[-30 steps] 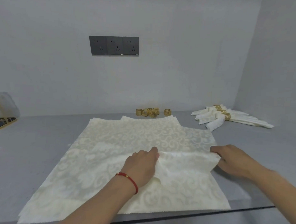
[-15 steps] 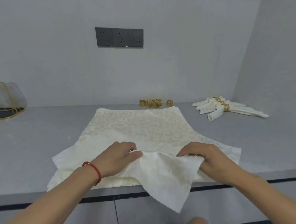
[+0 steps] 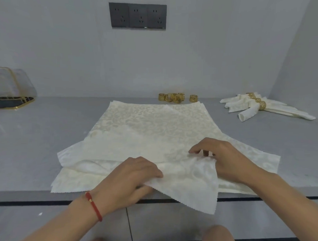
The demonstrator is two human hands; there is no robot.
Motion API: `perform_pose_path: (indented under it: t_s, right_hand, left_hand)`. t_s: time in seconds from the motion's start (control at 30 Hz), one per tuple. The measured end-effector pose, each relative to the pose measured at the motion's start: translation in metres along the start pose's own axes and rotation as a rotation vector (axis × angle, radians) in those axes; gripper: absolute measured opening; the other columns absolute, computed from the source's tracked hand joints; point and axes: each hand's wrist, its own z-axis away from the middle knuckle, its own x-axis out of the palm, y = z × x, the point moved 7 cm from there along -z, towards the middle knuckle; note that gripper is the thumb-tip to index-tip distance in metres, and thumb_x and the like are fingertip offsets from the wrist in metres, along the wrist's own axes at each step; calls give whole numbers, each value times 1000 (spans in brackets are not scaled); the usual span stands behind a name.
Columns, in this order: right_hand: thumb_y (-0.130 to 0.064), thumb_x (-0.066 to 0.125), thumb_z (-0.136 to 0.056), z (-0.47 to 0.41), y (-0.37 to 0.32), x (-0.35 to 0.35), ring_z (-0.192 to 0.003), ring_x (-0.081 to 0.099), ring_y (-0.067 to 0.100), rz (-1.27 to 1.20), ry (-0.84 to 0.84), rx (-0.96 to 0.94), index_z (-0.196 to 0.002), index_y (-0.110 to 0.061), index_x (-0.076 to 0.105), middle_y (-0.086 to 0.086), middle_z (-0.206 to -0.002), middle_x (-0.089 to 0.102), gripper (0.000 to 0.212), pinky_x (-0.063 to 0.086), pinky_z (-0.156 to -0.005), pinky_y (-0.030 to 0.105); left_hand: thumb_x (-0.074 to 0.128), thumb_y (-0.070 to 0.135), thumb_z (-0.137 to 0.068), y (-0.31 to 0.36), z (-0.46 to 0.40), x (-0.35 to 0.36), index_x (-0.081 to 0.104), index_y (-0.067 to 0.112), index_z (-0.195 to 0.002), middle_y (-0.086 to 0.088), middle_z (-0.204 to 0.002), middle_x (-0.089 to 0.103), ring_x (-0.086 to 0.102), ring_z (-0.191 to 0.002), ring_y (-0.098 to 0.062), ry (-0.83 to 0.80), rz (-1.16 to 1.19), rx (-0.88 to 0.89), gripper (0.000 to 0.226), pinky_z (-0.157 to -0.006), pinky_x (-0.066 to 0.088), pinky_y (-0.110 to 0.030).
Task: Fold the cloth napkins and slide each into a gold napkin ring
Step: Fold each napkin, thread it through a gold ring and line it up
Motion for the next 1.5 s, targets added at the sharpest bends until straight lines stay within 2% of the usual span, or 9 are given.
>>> perform_pose_path:
  t_s: [0.17, 0.23, 0.37, 0.63, 0.77, 1.0, 1.23, 1.4, 1.5]
  right_hand:
    - [-24, 80, -89, 0, -7, -9, -85, 71, 23, -456, -121, 8, -88, -20, 82, -3, -97, 76, 5, 53, -82, 47]
    - [-57, 73, -87, -8, 1, -10, -71, 66, 39, -566, -154, 134, -76, -11, 74, 7, -82, 75, 48, 48, -69, 55]
    - [-61, 62, -94, -50, 18, -8, -47, 46, 21, -500, -113, 323, -56, -19, 51, 1, -55, 50, 58, 37, -59, 39]
    - [-50, 55, -95, -171, 75, 8, -78, 39, 22, -146, 90, 434, -67, -34, 24, -11, -71, 28, 44, 23, -53, 28]
    - [-36, 53, -92, -201, 104, 20, -68, 50, 25, 125, 107, 486, -69, -22, 43, 0, -73, 51, 29, 28, -53, 29]
    - [-35, 46, -101, -214, 86, 32, -106, 57, 24, 517, 119, 186, -127, -26, 57, -1, -119, 60, 30, 45, -82, 40]
    - [-44, 21, -108, -222, 78, 70, -120, 50, 22, 449, -216, 36, -130, -26, 48, -6, -119, 54, 39, 34, -105, 48]
    - [-42, 20, -108, -228, 80, 72, -108, 49, 22, 450, -217, 55, -116, -26, 46, -6, -105, 49, 31, 40, -94, 45]
    - [-43, 20, -108, -228, 82, 71, -114, 49, 22, 434, -211, 76, -123, -27, 46, -6, -112, 50, 34, 40, -94, 46]
  left_hand:
    - [44, 49, -101, -16, -14, -27, 47, 13, -66, 8, -58, 42, 41, -55, -3, 72, 304, -335, 50, -55, 33, -23]
    - [46, 46, -100, -27, -23, -38, 35, 14, -63, 9, -56, 30, 31, -49, -5, 58, 323, -448, 51, -50, 25, -20]
    - [52, 48, -98, -81, -61, -45, 41, 13, -63, 6, -53, 42, 39, -46, -11, -44, 302, -584, 51, -50, 34, -25]
    - [45, 38, -94, -197, -162, -16, 61, 20, -78, -5, -82, 67, 64, -74, -26, -94, -37, -672, 29, -72, 55, -36]
    - [48, 34, -89, -229, -184, 9, 55, 22, -72, -1, -87, 59, 57, -73, -21, -100, -251, -734, 23, -67, 48, -31]
    - [60, 39, -89, -257, -183, 25, 54, 25, -81, 2, -97, 60, 57, -88, -20, -54, -154, -771, 17, -69, 43, -30]
    - [59, 40, -88, -263, -183, 26, 57, 27, -82, 2, -101, 60, 60, -89, -22, -8, -135, -841, 14, -69, 43, -30]
    - [57, 38, -88, -261, -189, 23, 58, 24, -100, -1, -110, 57, 56, -96, -25, -48, -167, -889, 19, -77, 45, -33]
    - [45, 39, -95, -237, -204, 28, 52, 21, -121, -4, -121, 55, 50, -113, -27, -15, -388, -676, 32, -88, 45, -40]
